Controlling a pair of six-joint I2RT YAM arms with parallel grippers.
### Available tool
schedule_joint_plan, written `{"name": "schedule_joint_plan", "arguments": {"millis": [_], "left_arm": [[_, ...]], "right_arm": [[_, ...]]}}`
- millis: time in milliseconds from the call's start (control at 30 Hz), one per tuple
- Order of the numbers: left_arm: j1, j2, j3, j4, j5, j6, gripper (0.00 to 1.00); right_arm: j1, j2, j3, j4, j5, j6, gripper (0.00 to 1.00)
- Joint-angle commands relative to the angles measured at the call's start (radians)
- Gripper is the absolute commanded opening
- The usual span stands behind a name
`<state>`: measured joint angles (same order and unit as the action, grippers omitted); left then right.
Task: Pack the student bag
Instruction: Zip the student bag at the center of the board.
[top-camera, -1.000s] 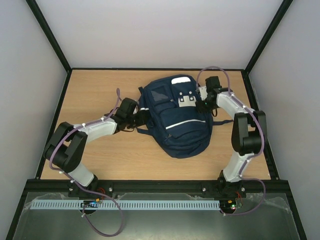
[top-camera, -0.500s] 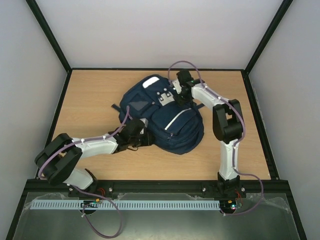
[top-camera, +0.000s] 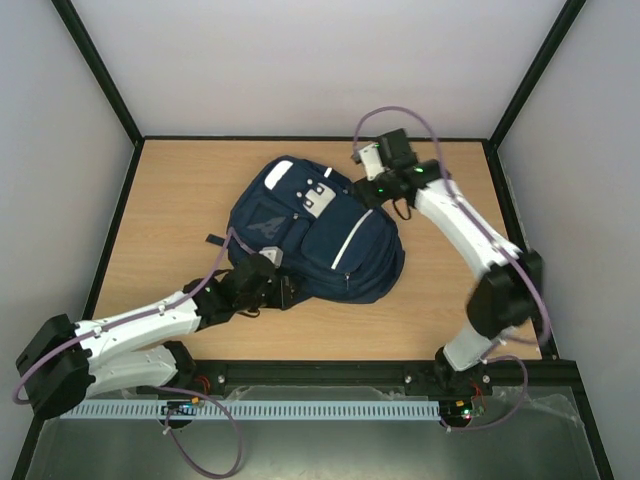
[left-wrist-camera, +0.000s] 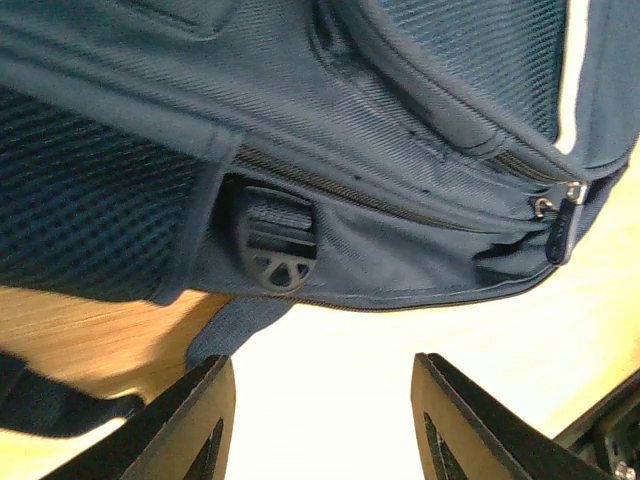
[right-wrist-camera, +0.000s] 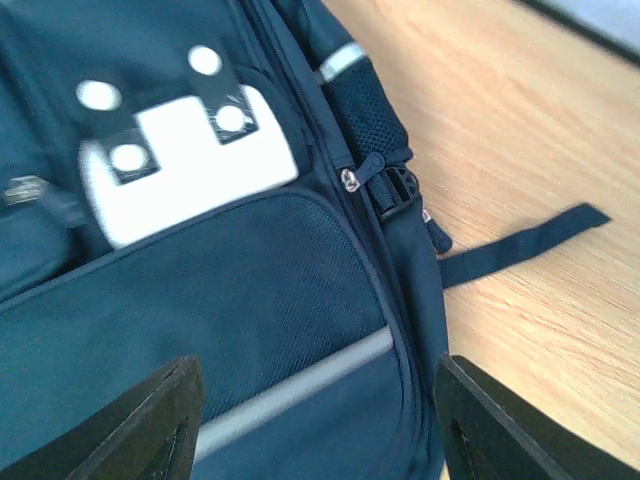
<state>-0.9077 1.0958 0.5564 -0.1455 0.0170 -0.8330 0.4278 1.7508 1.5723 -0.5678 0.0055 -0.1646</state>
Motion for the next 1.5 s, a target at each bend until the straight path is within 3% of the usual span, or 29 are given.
{"name": "schedule_joint_plan", "arguments": {"millis": [0,100,200,367,667,967,1200,1367,1467], "left_arm": [[0.003,-0.032,0.045,-0.16,-0.085,0.035,0.52],[0.015,-0.012,0.084,-0.163,-0.126,0.056,0.53],[0.045,0.026,0.116,-0.143,-0.129,0.08,0.54],[0.088,0.107,0.159,-0.104,-0.098,0.105,0.53],[0.1,0.161,0.182,-0.071,-0.08,0.085,0.53],[0.105,0.156,0.177,-0.094,-0.092,0.073,0.53],[0.107,0.162,0.169,-0.099,-0.094,0.069,0.53],[0.109,0.169,0.168,-0.094,-0.095,0.069,0.53],[0.111,0.172,0.174,-0.094,-0.094,0.07,0.53]], "right_arm": [[0.001,-0.266,-0.197,-0.067,-0.101,0.024,0.64],[0.017,-0.375,-0.345,-0.109,-0.235,-0.051,0.59],[0.04,-0.448,-0.469,-0.139,-0.261,-0.127,0.53],[0.049,-0.513,-0.543,-0.193,-0.347,-0.211,0.49],[0.133,-0.471,-0.607,-0.111,-0.356,-0.168,0.47],[0.285,-0.366,-0.595,-0.022,-0.158,-0.069,0.53],[0.308,-0.319,-0.596,-0.007,-0.041,-0.047,0.5],[0.308,-0.327,-0.607,-0.005,0.018,-0.043,0.41],[0.308,-0.346,-0.624,-0.003,0.03,-0.049,0.29]]}}
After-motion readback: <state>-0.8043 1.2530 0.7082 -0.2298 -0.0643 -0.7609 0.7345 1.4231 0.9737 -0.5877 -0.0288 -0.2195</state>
